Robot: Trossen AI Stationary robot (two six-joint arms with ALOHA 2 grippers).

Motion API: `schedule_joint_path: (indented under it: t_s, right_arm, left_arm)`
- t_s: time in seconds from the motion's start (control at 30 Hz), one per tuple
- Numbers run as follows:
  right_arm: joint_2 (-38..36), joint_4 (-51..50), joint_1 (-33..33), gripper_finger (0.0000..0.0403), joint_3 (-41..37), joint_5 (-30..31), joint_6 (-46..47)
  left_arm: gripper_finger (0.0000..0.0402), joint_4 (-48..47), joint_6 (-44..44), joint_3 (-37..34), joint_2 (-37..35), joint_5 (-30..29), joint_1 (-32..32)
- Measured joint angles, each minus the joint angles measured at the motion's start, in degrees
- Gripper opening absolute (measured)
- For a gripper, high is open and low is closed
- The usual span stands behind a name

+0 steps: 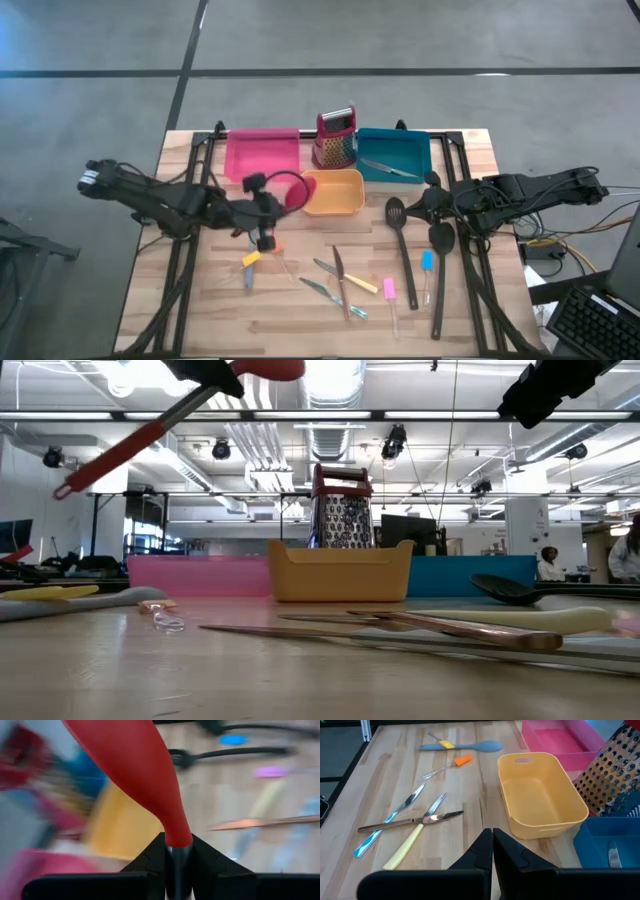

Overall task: Pick & Place Kitchen Items
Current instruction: Put the red serving spoon into the red bin

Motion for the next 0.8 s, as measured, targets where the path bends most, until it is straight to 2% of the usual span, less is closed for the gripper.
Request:
schedule_joint_path:
  t_s: [0.1, 0.33, 0.5, 0.7, 0.8]
  right_arm:
    - [0.0, 0.0, 0.0, 0.0008, 0.0, 0.0, 0.0]
    - [0.0, 0.0, 0.0, 0.0008, 0.0, 0.0, 0.0]
    - [0.0, 0.0, 0.0, 0.0008, 0.0, 0.0, 0.0]
    - [0.0, 0.0, 0.0, 0.0008, 0.0, 0.0, 0.0]
    - [0.0, 0.0, 0.0, 0.0008, 0.0, 0.0, 0.0]
  left_arm:
    - [0.0053, -3.4, 2.9, 0.4, -1.0, -6.6, 1.2]
    - [0.0053, -7.2, 7.8, 1.6, -1.3, -7.8, 10.3]
    - [0.0053, -9.0, 9.5, 1.8, -1.3, -7.1, 21.3]
    - [0.0053, -10.4, 11.7, 1.8, -0.8, -0.8, 33.7]
    - [0.0053, -10.3, 14.4, 1.8, 0.3, 0.0, 37.9]
